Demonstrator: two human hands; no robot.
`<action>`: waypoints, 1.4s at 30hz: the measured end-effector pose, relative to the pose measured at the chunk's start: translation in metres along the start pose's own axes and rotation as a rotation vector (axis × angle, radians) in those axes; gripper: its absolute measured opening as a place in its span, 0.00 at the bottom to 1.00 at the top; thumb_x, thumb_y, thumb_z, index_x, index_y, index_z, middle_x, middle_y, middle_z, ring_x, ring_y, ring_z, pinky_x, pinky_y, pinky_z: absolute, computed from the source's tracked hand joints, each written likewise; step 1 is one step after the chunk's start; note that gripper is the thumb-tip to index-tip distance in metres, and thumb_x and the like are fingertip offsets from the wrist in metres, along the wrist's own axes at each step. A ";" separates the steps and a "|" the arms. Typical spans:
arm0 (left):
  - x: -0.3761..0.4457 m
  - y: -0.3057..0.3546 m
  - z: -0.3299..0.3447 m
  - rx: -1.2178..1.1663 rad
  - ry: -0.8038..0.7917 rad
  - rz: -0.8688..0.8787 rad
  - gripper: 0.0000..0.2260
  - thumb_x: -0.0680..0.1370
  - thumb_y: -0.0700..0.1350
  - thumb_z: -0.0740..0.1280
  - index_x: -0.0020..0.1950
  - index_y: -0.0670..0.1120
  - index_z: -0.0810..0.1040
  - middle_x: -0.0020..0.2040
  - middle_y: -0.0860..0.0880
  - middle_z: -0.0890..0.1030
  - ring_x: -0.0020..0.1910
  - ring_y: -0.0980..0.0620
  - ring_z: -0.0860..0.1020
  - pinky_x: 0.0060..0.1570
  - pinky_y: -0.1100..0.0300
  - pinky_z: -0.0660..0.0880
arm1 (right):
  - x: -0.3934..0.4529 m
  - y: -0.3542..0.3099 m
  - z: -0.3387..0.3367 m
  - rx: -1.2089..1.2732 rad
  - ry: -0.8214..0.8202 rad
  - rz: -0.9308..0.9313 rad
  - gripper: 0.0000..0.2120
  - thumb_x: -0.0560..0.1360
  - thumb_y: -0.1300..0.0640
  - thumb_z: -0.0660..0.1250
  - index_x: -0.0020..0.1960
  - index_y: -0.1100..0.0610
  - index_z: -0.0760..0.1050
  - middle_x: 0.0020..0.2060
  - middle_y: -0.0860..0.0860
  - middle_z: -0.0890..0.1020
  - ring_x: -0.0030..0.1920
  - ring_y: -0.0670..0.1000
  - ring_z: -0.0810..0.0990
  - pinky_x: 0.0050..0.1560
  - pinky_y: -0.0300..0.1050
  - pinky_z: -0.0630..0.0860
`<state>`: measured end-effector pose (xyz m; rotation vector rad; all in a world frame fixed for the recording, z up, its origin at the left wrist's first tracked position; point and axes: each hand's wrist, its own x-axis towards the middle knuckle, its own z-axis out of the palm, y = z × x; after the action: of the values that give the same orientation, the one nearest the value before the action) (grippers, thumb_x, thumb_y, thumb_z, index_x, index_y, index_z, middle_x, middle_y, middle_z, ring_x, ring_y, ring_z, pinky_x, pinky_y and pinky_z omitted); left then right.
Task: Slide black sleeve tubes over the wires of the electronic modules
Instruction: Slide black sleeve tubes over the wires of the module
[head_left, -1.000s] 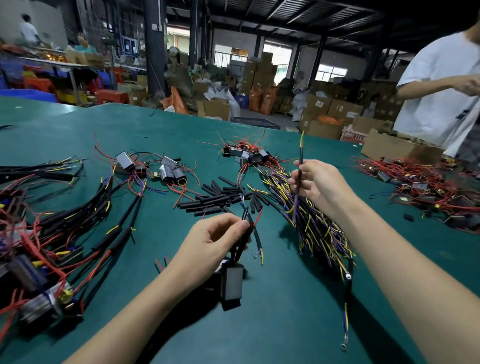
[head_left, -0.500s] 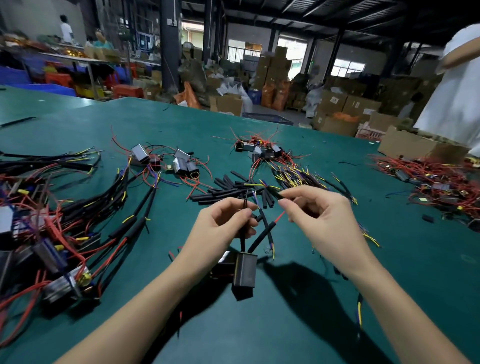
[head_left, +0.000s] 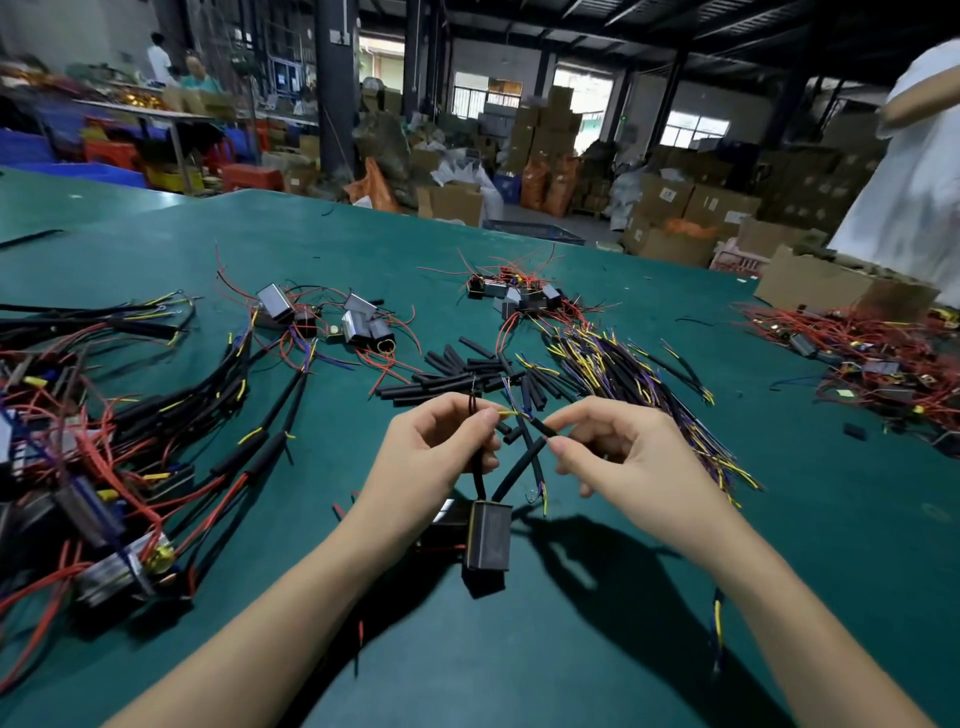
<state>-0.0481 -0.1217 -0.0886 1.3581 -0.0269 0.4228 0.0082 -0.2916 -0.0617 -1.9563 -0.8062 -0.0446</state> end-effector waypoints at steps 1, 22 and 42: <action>0.000 0.000 0.000 0.006 -0.006 0.000 0.04 0.77 0.36 0.65 0.44 0.40 0.79 0.30 0.51 0.78 0.31 0.55 0.74 0.37 0.65 0.76 | 0.000 -0.001 0.003 0.027 0.006 -0.008 0.07 0.74 0.62 0.70 0.43 0.50 0.79 0.31 0.52 0.81 0.28 0.50 0.77 0.36 0.48 0.76; 0.001 0.003 -0.007 0.218 -0.149 -0.022 0.07 0.75 0.38 0.69 0.38 0.45 0.80 0.29 0.51 0.78 0.31 0.54 0.75 0.38 0.61 0.72 | 0.000 -0.011 0.025 0.511 0.110 0.162 0.05 0.76 0.63 0.65 0.42 0.58 0.77 0.33 0.51 0.79 0.26 0.46 0.70 0.24 0.34 0.63; -0.003 0.013 0.000 0.149 -0.093 0.110 0.06 0.76 0.36 0.67 0.45 0.43 0.82 0.38 0.48 0.83 0.34 0.56 0.79 0.38 0.68 0.75 | 0.000 -0.012 0.014 0.144 0.052 -0.063 0.08 0.76 0.61 0.67 0.39 0.56 0.76 0.31 0.47 0.77 0.30 0.42 0.70 0.34 0.37 0.68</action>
<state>-0.0548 -0.1210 -0.0766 1.5273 -0.1501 0.4611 -0.0023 -0.2770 -0.0595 -1.7872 -0.8142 -0.0728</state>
